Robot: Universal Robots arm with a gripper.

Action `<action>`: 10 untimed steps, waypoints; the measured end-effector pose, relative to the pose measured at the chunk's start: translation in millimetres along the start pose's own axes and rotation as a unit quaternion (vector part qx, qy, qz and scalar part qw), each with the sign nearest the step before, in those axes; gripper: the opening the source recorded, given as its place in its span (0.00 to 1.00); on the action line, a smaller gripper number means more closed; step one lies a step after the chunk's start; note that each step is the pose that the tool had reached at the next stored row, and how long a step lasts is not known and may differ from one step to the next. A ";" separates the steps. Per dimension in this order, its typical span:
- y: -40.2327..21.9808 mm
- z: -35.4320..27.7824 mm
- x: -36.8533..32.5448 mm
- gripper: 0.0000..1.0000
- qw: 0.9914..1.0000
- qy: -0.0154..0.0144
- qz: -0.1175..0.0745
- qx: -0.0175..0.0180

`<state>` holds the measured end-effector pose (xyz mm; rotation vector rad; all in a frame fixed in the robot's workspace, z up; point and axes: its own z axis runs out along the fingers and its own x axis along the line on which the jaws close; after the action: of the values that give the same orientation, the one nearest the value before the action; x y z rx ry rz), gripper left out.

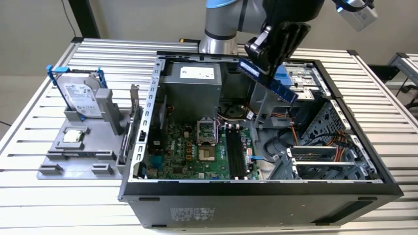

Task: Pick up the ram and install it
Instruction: 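Pick up the ram and move it above insertion slot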

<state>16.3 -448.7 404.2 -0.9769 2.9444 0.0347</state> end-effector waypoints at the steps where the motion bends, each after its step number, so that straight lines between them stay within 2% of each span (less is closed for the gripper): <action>1: 0.0 0.0 0.0 0.00 1.000 0.000 0.007 0.000; 3: 0.0 0.0 0.0 0.00 1.000 0.000 0.028 0.001; 6: 0.0 0.0 0.0 0.00 0.999 0.000 0.049 0.002; 10: 0.0 0.0 0.0 0.00 0.997 -0.001 0.076 0.003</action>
<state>16.3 -448.7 404.2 -0.7492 3.0090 0.0302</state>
